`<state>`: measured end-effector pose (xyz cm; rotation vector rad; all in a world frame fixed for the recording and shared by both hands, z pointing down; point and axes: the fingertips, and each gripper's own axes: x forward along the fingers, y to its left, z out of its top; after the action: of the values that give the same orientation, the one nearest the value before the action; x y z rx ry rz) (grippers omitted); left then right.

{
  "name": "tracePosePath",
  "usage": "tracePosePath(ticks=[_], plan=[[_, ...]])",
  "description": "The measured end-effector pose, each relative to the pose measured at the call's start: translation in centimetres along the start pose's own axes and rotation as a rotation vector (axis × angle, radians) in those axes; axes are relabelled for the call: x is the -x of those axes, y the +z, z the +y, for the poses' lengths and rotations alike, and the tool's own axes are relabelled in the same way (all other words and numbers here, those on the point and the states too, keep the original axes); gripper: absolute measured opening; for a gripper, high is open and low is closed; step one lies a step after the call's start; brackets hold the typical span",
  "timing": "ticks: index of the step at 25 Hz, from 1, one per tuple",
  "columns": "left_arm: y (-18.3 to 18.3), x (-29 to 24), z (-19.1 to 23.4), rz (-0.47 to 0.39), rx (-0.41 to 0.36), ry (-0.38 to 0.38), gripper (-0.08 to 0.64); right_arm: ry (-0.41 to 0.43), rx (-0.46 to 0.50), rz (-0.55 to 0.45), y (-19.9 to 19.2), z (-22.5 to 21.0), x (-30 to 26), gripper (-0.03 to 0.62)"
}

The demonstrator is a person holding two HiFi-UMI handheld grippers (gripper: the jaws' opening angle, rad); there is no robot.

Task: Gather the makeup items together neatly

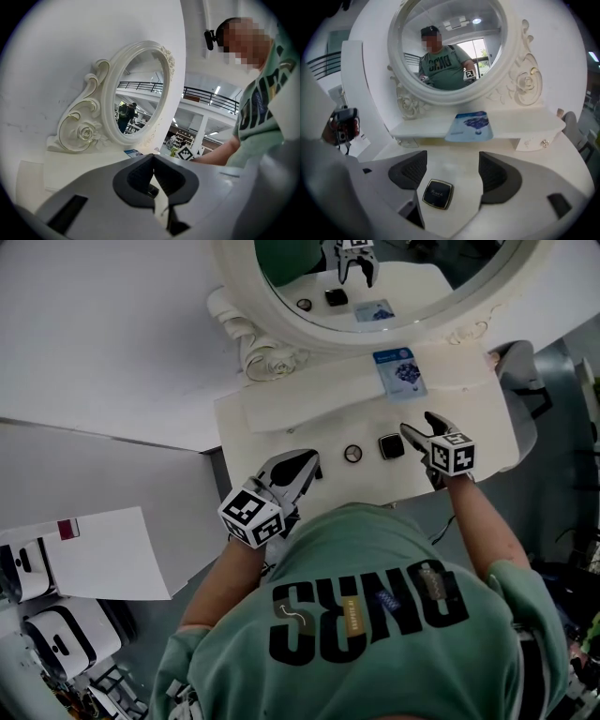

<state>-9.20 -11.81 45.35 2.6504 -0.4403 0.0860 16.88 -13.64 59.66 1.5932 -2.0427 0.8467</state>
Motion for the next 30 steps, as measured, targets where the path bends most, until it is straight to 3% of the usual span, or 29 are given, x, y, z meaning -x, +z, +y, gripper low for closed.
tracePosePath(ticks=[3,11,14,20,30], plan=[[0.4,-0.6,-0.6,-0.004,-0.014,-0.007,0.009,-0.025,-0.056,-0.032,3.7,-3.1,0.6,0.336],[0.8,-1.6,-1.0,-0.021,-0.009,0.073,0.009,-0.062,0.032,0.088,8.8,-6.1,-4.8,0.333],[0.5,-1.9,-1.3,-0.031,0.004,0.110,0.009,-0.060,0.081,0.110,9.6,-6.0,-7.2,0.337],[-0.2,-1.7,-1.7,-0.046,0.024,0.182,0.009,0.016,0.284,0.160,9.7,-3.4,-10.3,0.353],[-0.1,-1.9,-1.5,-0.074,0.033,0.226,0.009,0.046,0.293,0.201,8.8,-3.8,-11.1,0.340]])
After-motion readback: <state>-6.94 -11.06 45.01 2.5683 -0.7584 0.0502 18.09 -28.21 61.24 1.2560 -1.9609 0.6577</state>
